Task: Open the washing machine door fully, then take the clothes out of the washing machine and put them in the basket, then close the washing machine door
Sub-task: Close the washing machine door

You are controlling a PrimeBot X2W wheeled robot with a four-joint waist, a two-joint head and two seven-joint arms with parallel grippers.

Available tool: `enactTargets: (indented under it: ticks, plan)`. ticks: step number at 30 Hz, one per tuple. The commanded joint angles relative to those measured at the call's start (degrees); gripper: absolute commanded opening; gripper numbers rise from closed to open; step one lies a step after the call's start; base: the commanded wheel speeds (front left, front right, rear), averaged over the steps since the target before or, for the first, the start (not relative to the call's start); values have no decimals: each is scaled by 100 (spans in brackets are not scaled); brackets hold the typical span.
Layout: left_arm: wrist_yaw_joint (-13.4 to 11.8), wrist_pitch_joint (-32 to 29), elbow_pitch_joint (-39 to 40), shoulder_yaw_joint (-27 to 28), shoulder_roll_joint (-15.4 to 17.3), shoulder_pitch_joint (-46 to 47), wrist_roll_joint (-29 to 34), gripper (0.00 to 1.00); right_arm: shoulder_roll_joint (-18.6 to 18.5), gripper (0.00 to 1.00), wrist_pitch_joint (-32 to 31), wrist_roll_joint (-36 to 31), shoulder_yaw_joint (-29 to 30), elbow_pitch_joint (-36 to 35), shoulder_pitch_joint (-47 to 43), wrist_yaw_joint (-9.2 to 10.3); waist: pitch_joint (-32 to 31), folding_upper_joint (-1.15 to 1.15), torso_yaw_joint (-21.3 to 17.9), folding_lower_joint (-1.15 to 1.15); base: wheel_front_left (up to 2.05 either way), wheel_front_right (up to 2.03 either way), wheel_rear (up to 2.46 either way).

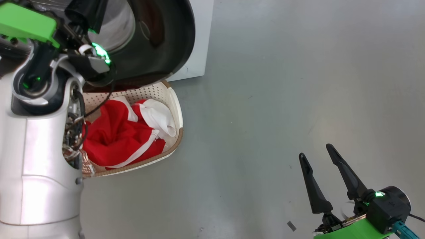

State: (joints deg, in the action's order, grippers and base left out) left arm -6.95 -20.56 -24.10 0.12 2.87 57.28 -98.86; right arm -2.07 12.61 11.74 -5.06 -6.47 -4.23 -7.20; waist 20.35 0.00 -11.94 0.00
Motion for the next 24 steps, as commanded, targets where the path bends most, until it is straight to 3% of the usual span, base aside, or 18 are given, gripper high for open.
enactTargets:
  ticks: [1,24]
  plan:
    - [82,23,92,137,228,205,58,0,-81,100,56,73,-164,-115,148,-29,34,0,-42,0,0,0,0]
    - [262,36,-284,259,377,705,142,0,-81,100,82,27,-237,-78,226,-29,286,0,-292,0,0,0,0]
